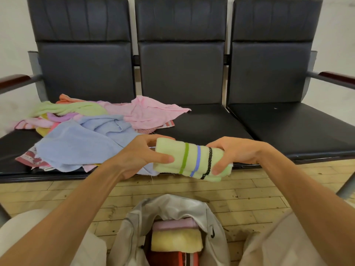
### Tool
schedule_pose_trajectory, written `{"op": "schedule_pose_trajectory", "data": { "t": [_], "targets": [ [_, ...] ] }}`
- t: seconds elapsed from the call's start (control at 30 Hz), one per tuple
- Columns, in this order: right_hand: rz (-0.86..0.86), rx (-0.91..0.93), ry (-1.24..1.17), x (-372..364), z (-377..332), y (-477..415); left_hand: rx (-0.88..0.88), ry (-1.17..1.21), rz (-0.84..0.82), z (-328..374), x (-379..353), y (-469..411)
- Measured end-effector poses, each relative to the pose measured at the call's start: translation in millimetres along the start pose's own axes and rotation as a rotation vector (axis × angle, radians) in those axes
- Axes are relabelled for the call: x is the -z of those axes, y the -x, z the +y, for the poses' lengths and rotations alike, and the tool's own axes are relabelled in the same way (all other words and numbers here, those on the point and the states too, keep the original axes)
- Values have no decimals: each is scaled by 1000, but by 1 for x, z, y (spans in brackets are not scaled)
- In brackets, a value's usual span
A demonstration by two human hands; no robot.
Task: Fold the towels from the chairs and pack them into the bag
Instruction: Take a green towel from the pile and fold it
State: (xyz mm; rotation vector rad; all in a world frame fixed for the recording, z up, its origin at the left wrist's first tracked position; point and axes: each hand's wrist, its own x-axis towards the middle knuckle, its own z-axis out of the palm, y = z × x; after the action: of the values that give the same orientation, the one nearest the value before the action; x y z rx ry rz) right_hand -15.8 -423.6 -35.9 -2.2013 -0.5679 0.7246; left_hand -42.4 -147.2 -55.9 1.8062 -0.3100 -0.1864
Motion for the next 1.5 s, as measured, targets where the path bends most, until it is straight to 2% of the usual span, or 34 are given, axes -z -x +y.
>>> {"op": "schedule_pose_trajectory", "data": {
  "t": [0.13, 0.23, 0.33, 0.47, 0.57, 0.7, 0.8, 0.9, 1.0, 1.07, 1.13, 1.2, 1.33, 1.43, 1.5],
  "targets": [
    [-71, 22, 290, -15, -6, -11, -59, -21, -29, 1, -12, 0],
    [-95, 59, 226, -34, -9, -20, -136, -43, -51, 2, -18, 0],
    [3, 122, 144, -44, -10, -27, -179, -103, -50, 0, -13, 1],
    [52, 104, 268, -52, 0, -38, -187, -350, -43, -20, -4, -3],
    [66, 71, 336, -65, 13, -45, -107, -458, -60, -48, -5, -4],
    [43, 14, 230, -91, 41, -67, 49, -490, -100, -90, 2, -9],
    [-6, -36, 122, -110, 63, -91, 205, -390, -87, -137, -2, -11],
    [-6, -196, 31, -131, 97, -115, 386, -415, -69, -205, -9, -5],
    [59, -354, -171, -161, 140, -140, 381, -690, -35, -271, -14, 10],
    [100, -441, -267, -180, 161, -152, 413, -725, 6, -308, -21, 10],
    [122, -501, -348, -195, 180, -163, 374, -703, 25, -333, -31, 3],
    [148, -519, -433, -207, 194, -171, 398, -692, -7, -349, -44, -6],
    [199, -518, -541, -219, 214, -180, 438, -751, 59, -366, -53, -20],
    [182, -511, -612, -221, 221, -180, 444, -861, -3, -375, -58, -23],
    [160, -497, -618, -223, 222, -178, 521, -859, 23, -380, -57, -31]
  ]
}}
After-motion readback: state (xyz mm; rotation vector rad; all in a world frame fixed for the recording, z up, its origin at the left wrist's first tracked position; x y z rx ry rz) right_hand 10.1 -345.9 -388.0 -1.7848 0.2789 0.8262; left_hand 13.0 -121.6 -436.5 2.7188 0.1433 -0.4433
